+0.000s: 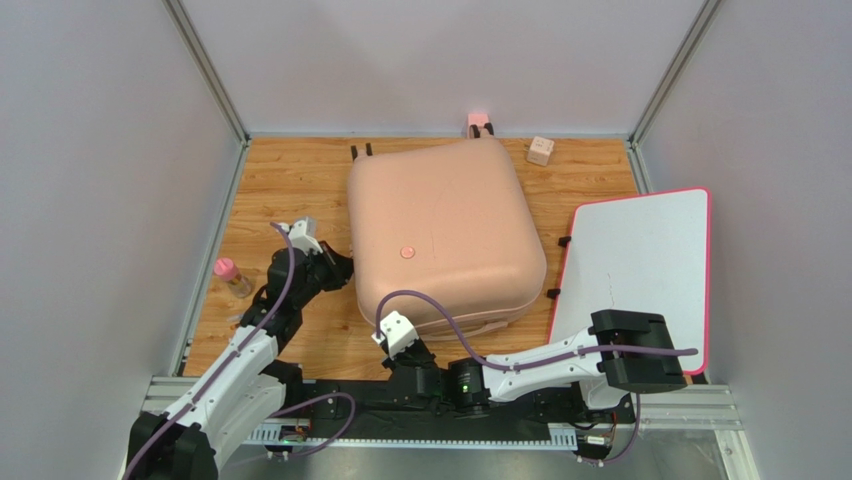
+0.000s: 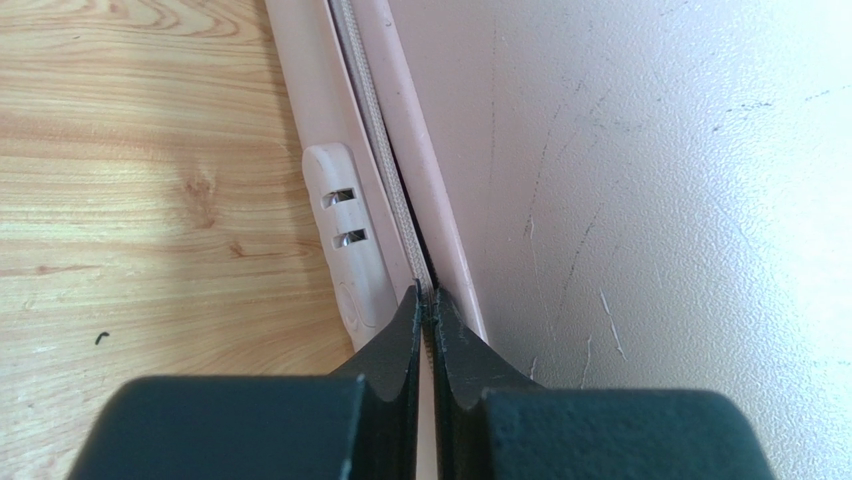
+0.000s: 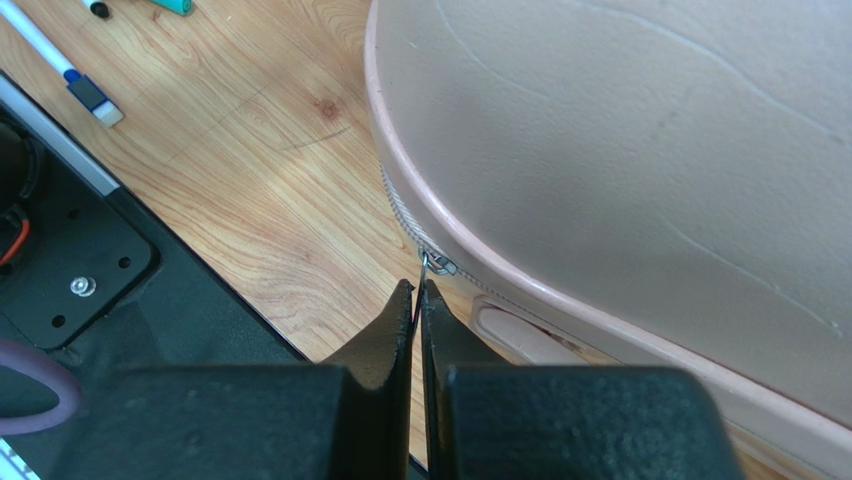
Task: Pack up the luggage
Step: Zip the luggage at the center of the board.
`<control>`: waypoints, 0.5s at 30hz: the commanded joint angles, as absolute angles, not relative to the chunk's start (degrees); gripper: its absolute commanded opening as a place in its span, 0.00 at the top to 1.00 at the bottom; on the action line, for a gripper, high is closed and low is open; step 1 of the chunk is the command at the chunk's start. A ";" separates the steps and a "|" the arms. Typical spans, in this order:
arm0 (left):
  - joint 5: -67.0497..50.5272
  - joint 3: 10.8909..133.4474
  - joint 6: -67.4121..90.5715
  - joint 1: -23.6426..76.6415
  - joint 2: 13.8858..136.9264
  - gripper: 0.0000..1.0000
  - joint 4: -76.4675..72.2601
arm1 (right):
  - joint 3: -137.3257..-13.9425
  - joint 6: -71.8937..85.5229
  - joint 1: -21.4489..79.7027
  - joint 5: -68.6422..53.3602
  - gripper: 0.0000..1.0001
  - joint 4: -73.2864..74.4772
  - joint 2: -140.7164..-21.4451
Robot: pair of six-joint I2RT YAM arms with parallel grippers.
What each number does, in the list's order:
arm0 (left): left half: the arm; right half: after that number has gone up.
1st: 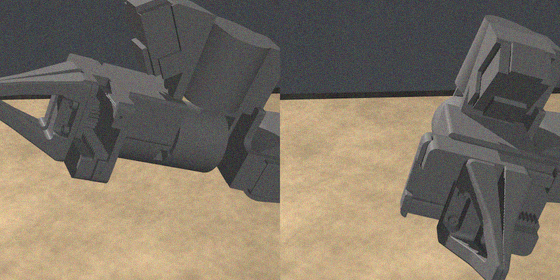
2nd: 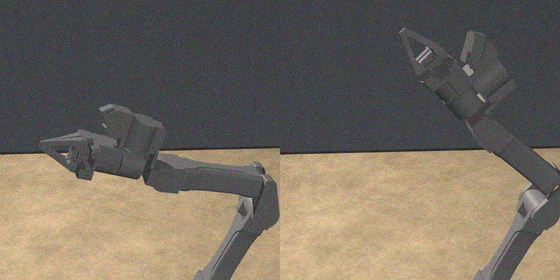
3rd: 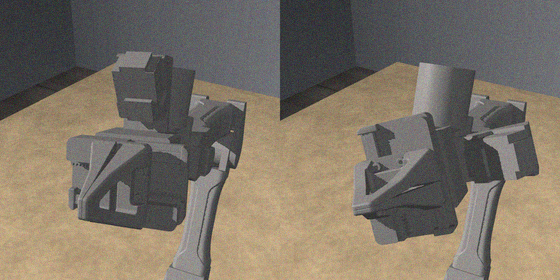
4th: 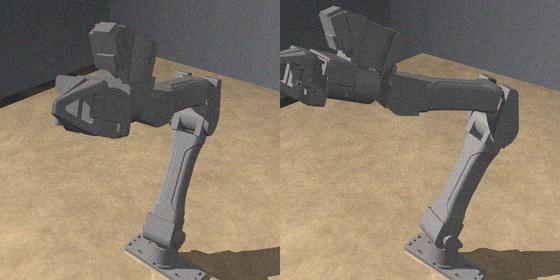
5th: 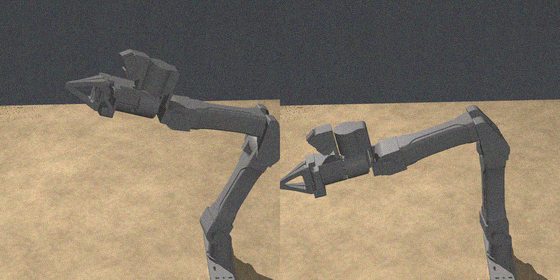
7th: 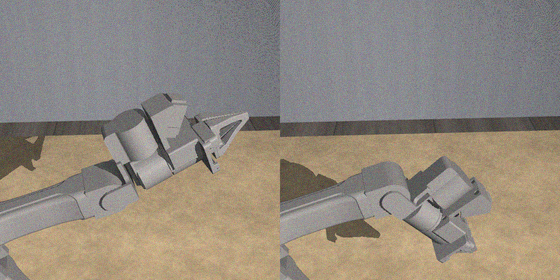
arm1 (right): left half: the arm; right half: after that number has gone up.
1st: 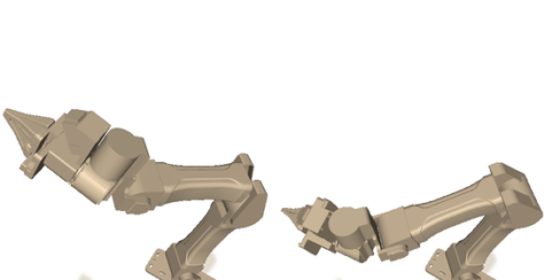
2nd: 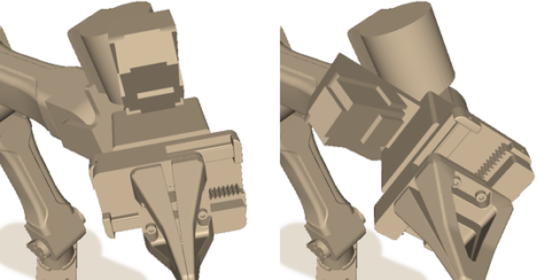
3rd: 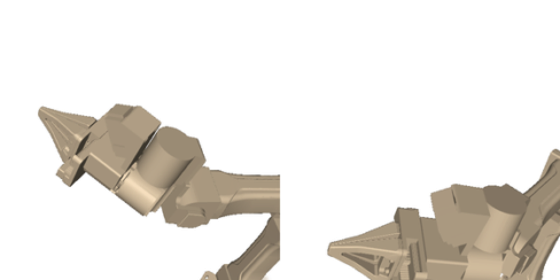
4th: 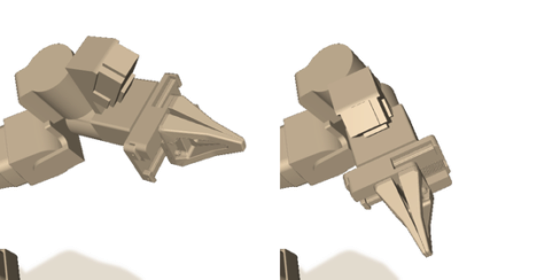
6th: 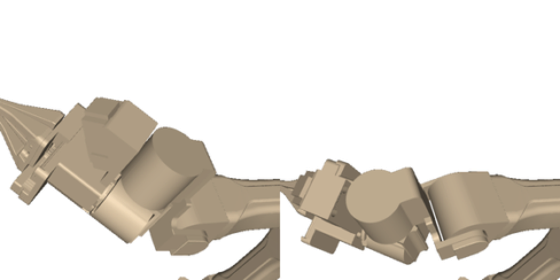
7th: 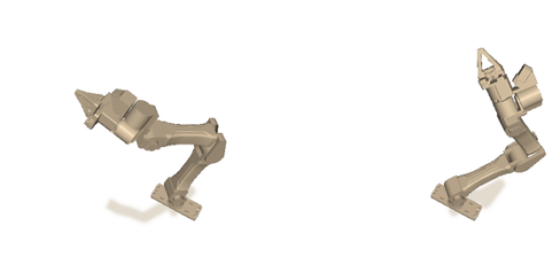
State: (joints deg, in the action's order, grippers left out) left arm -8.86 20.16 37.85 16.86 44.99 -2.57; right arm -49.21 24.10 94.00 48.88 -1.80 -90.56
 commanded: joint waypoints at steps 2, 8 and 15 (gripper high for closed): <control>-21.88 19.95 40.34 21.88 44.12 1.00 -4.48 | -54.05 21.36 96.06 39.83 1.00 -8.97 -89.38; -22.23 18.90 40.25 23.47 43.07 1.00 -5.71 | -58.09 20.83 95.98 35.08 1.00 -5.63 -90.53; -23.99 18.28 39.55 24.52 42.28 1.00 -6.85 | -60.38 22.50 96.06 34.80 1.00 -4.14 -91.14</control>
State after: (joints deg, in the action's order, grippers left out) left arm -8.10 18.98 37.39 20.16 43.07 -2.83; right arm -54.22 20.67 93.95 43.18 5.80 -91.00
